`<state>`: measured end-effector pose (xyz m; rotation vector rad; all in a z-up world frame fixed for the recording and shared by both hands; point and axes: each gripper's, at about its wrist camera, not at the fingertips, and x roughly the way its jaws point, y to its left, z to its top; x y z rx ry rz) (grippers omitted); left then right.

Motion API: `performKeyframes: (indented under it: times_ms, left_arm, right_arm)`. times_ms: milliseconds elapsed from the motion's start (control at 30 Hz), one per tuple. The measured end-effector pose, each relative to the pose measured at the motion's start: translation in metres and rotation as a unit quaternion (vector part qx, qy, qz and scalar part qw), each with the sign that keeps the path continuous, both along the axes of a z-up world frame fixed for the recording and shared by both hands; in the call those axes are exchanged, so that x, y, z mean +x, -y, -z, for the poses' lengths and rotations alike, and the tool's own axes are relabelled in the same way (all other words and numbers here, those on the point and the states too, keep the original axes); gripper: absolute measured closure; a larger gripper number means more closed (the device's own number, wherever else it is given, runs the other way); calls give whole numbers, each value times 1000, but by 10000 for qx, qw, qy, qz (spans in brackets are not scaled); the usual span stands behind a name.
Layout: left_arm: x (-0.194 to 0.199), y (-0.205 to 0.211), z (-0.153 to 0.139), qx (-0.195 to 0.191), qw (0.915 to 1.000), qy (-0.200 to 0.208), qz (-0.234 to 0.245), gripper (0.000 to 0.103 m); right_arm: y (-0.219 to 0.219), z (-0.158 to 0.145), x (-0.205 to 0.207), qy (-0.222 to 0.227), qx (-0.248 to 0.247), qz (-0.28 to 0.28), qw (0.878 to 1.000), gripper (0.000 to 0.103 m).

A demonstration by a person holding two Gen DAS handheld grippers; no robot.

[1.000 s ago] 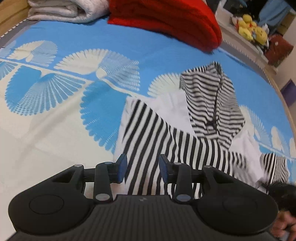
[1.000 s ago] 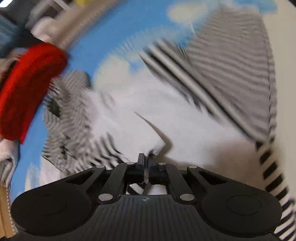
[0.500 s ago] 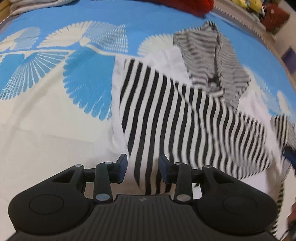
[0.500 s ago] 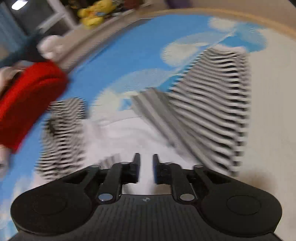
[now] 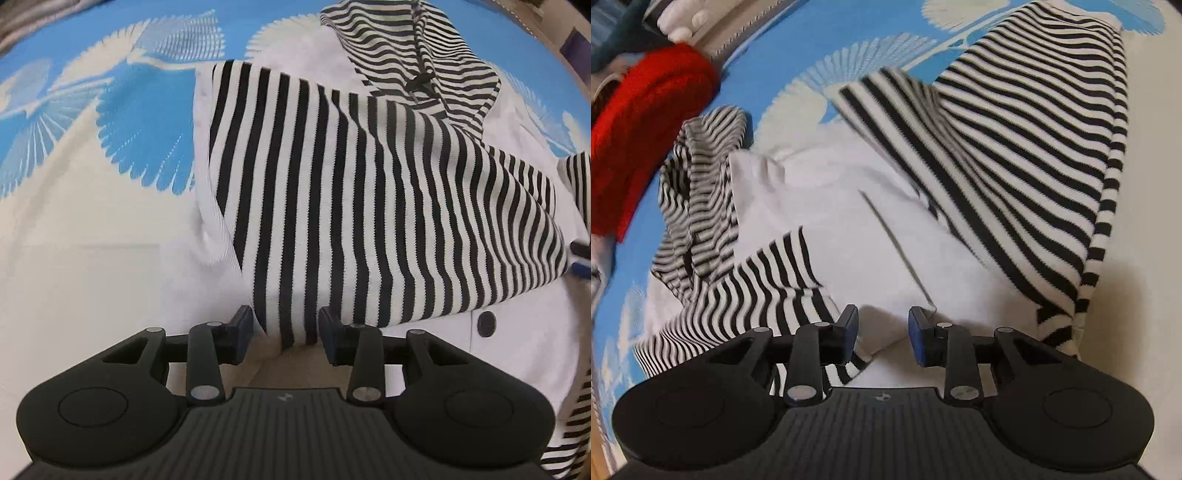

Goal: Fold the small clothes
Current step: 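Fold the striped sleeve across the white vest front with the left gripper, then grasp the other striped sleeve cuff with the right gripper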

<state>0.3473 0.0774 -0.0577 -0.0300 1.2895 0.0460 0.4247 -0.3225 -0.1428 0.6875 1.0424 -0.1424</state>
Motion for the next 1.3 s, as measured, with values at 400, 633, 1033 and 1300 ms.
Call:
performKeyframes:
  times_ms: [400,633,1033,1300]
  left_arm:
    - [-1,50,-71,-684,9927,966,249,45]
    - [0,54,-63,-713,9933,893,201,45]
    - [4,54,-62,-776,9932,862,102,45]
    - [5,53,-60,-754,9935,851,81,45]
  right_arm:
    - [118,-54,-6,1011,-704,677,9901,67]
    - [205,-29,-17,861,-800,1640,9794,62]
    - [230,15,0,1152,-347,2135,9695,58]
    - [229,10,-16,1054,-488,2831,9520,100]
